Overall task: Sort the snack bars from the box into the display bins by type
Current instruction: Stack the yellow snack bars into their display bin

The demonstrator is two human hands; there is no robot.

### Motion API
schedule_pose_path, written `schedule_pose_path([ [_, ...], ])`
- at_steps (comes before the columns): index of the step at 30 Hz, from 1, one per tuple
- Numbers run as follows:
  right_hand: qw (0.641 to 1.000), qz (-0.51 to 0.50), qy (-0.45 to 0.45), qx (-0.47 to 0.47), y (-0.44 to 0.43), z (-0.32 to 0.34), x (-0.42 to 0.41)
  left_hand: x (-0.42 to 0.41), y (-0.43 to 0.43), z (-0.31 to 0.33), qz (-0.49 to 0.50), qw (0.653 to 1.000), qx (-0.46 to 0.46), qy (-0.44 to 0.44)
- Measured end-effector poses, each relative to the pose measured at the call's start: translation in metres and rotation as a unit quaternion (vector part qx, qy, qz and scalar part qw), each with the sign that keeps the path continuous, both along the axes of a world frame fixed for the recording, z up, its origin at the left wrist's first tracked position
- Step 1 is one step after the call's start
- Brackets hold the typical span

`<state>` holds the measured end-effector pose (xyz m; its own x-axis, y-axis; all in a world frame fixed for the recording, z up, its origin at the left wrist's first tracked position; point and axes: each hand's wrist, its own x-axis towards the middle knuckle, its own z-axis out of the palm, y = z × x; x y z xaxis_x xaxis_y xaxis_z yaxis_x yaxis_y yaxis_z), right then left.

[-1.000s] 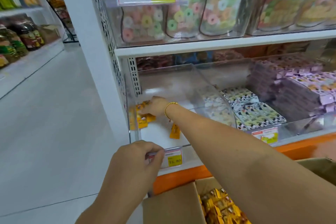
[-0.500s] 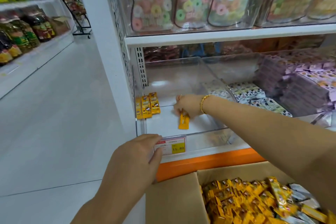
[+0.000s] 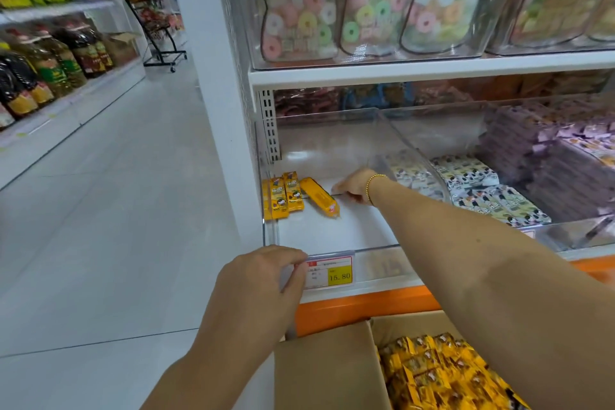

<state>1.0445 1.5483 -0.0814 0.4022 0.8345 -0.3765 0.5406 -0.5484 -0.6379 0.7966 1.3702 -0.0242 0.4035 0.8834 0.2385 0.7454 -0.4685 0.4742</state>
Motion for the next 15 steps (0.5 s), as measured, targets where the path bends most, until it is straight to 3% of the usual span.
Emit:
schedule_pose_path([
  [2,0.998,-0.011,-0.063,0.019,-0.004,0.007,0.000,-0.001,-0.001,0.001,-0.004,1.000,-0.009,-0.007],
  [4,0.999,0.004,-0.015,0.031,-0.007,0.015,-0.005,-0.002,-0.002,0.001,-0.009,1.000,-0.015,-0.015],
  [7,0.988,0.124,-0.048,-0.073,-0.013,0.028,-0.021,-0.005,-0.004,0.001,-0.020,0.999,-0.025,-0.021],
  [9,0.985,0.140,-0.026,-0.099,-0.011,0.029,-0.026,-0.006,-0.004,0.000,-0.027,0.999,-0.033,-0.028],
  [12,0.990,0.099,0.052,-0.082,-0.007,0.034,-0.033,-0.008,-0.004,0.000,-0.035,0.998,-0.037,-0.023],
  [15,0.995,0.061,0.042,-0.060,-0.001,0.033,-0.035,-0.009,-0.003,0.000,-0.041,0.998,-0.044,-0.028],
])
